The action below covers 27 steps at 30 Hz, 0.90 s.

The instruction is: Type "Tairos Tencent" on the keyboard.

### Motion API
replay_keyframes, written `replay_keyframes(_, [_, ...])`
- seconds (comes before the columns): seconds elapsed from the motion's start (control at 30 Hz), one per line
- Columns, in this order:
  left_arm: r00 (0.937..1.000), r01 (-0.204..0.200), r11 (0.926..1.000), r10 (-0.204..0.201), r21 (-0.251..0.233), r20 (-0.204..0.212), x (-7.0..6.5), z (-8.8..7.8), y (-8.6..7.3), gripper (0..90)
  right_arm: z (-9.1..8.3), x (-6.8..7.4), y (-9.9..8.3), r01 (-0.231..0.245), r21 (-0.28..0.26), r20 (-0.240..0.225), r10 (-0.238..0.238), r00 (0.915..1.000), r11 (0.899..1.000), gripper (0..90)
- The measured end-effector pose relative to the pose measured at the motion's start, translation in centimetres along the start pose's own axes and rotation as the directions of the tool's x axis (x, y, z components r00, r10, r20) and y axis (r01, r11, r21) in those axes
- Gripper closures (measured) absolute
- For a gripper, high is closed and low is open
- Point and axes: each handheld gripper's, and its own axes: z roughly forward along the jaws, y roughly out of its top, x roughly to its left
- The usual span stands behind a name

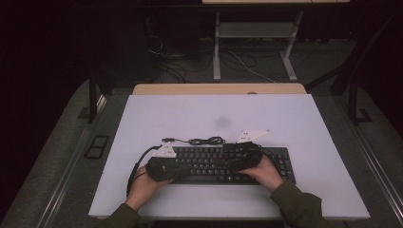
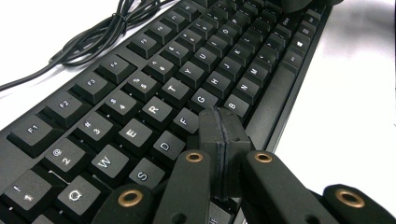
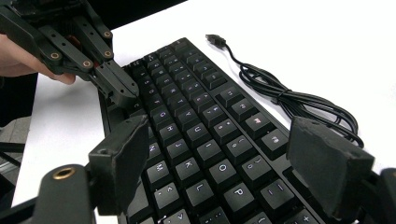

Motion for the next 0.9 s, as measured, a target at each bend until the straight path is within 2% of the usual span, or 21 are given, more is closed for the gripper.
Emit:
replay_keyframes(0.37, [1.0, -0.007, 0.9998, 0.007, 0.019, -0.004, -0.07, 0.31, -0.03, 89.3, 0.08, -0.01, -0.05, -0.003, -0.002, 0.001, 0.003, 1.0, 1.0, 20.8])
replay_keyframes(0.4, [0.9998, -0.016, 0.9993, 0.016, 0.033, -0.009, -0.07, 0.38, -0.05, 89.3, 0.09, -0.01, -0.05, -0.003, -0.002, 0.002, 0.003, 1.0, 1.0, 20.8])
replay_keyframes(0.63, [0.9997, -0.02, 0.9994, 0.021, 0.027, -0.015, -0.14, 0.26, 0.07, 89.3, 0.03, 0.0, -0.01, -0.002, -0.001, 0.0, 0.002, 1.0, 1.0, 20.8])
replay_keyframes(0.77, [0.9998, -0.014, 0.9998, 0.014, -0.013, -0.011, -0.24, -0.2, 0.31, 89.3, -0.05, -0.01, 0.04, 0.0, -0.004, 0.002, 0.0, 1.0, 1.0, 20.8])
replay_keyframes(0.9, [0.9998, -0.018, 0.9998, 0.018, -0.012, -0.012, -0.2, -0.33, 0.32, 89.3, -0.04, -0.03, 0.02, -0.003, -0.002, 0.005, 0.003, 1.0, 1.0, 20.8])
